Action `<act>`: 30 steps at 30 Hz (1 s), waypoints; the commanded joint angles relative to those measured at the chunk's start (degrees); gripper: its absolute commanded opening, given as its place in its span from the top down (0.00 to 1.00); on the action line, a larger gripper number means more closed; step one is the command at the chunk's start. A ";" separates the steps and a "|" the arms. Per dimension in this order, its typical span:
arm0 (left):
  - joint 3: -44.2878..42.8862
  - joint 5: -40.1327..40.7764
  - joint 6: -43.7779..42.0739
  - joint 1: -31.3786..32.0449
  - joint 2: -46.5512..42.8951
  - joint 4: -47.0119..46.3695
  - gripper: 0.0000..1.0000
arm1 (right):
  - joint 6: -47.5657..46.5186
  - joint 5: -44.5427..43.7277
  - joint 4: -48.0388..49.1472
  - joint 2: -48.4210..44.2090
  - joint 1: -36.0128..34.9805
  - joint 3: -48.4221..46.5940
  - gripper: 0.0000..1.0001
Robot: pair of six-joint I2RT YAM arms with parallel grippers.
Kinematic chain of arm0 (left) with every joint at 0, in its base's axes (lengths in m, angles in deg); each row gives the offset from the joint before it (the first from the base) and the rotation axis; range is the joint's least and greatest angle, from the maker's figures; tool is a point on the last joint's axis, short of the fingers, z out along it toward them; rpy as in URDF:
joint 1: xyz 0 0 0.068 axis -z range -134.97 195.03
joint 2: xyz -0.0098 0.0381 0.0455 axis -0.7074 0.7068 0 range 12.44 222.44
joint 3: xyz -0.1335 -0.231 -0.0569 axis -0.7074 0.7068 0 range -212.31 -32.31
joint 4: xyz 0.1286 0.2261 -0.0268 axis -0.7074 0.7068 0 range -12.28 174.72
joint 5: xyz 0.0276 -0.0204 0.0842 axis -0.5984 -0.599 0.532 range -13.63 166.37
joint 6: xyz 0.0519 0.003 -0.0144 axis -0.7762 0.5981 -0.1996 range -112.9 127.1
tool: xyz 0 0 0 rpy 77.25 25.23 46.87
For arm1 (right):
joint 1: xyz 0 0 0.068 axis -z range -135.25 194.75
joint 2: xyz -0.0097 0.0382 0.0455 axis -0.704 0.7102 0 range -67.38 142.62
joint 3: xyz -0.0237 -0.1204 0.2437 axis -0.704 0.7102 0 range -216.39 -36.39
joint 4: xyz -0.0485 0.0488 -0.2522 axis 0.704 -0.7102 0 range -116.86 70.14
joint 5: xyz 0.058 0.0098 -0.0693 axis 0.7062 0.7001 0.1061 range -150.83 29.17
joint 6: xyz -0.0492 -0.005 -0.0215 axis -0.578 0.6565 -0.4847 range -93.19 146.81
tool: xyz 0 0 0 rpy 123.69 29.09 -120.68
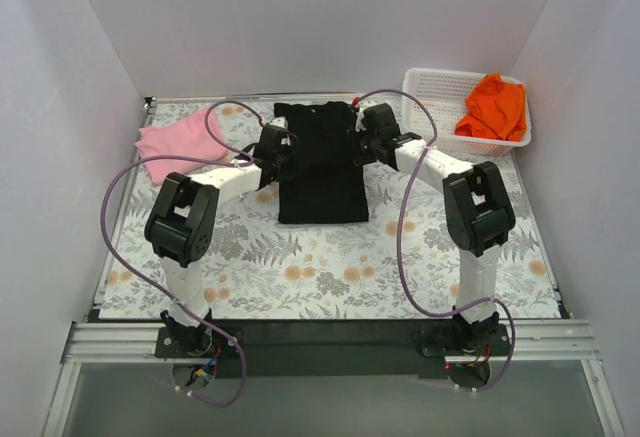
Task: Fold and stack the t-shirts
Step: Fold the tshirt
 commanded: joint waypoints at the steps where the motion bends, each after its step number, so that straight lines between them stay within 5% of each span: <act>1: -2.21 1.03 -1.24 -0.65 1.05 0.00 1.00 | -1.43 1.10 -0.44 2.61 0.94 -3.41 0.99; 9: -4.14 1.56 -1.68 -1.09 2.99 -0.09 1.00 | -1.87 1.63 -1.32 6.12 1.56 -6.84 0.99; 10: -4.23 1.47 -1.68 -1.17 2.81 0.00 0.89 | -1.87 1.81 -1.50 6.22 1.65 -7.11 0.97; 11: -4.32 1.39 -1.68 -1.18 2.12 0.09 0.75 | -1.96 1.81 -1.68 6.13 1.65 -7.37 0.85; 12: -4.32 1.56 -1.77 -1.18 1.50 0.00 0.61 | -2.05 1.89 -2.11 5.78 1.65 -7.81 0.56; 13: -4.32 1.82 -1.69 -1.09 0.80 0.00 0.09 | -2.39 1.81 -2.20 5.43 1.74 -7.81 0.45; 14: -4.32 2.26 -1.68 -1.17 -0.86 -0.09 0.05 | -2.57 1.63 -2.20 4.90 1.65 -7.81 0.34; 15: -4.49 2.44 -1.86 -1.18 -1.66 0.00 0.05 | -2.75 1.37 -2.29 3.51 1.65 -7.73 0.06; 16: -4.58 2.70 -1.95 -1.18 -2.63 -0.09 0.05 | -3.01 0.58 -2.38 2.71 1.65 -7.55 0.02; 30: 12.63 -4.85 2.53 1.20 -17.49 -11.33 0.05 | -3.28 4.96 -0.10 -9.60 -1.16 2.99 0.05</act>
